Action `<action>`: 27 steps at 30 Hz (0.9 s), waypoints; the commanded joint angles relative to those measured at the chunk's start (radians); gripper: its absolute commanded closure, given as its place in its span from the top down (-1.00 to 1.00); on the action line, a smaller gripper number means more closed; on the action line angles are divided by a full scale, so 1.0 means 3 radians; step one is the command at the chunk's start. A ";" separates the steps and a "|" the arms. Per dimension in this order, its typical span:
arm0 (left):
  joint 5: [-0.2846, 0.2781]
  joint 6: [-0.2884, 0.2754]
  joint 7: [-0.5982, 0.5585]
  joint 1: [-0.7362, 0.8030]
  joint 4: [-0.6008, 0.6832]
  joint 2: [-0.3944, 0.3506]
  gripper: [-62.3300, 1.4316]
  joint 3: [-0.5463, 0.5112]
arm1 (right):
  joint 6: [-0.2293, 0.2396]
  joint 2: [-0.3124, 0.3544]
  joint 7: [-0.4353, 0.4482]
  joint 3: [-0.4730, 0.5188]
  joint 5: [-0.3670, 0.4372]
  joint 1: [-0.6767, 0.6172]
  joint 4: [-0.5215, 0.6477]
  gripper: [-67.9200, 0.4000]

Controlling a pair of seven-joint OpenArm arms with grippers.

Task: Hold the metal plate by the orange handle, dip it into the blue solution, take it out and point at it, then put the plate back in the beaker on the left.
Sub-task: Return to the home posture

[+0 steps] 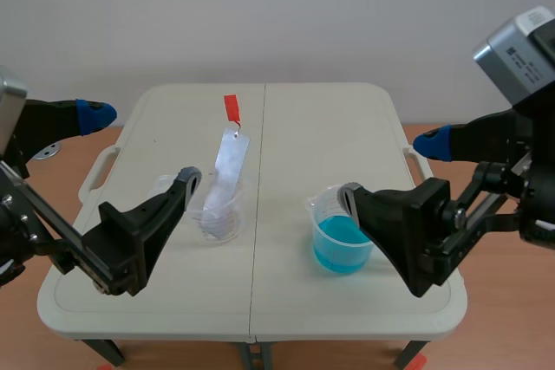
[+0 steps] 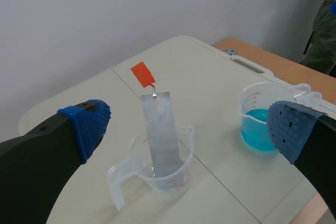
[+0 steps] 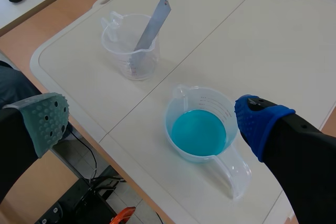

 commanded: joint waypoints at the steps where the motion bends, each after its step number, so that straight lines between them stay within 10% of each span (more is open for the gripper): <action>1: -0.0023 0.0017 -0.0051 0.0027 0.0025 0.0001 1.00 -0.0009 | 0.0004 0.0045 0.0061 0.0004 0.0014 0.0031 0.0075 0.95; 27: -0.0023 0.0017 -0.0050 0.0027 0.0025 0.0001 1.00 -0.0009 | 0.0001 0.0045 -0.0018 0.0004 0.0010 0.0031 0.0074 0.95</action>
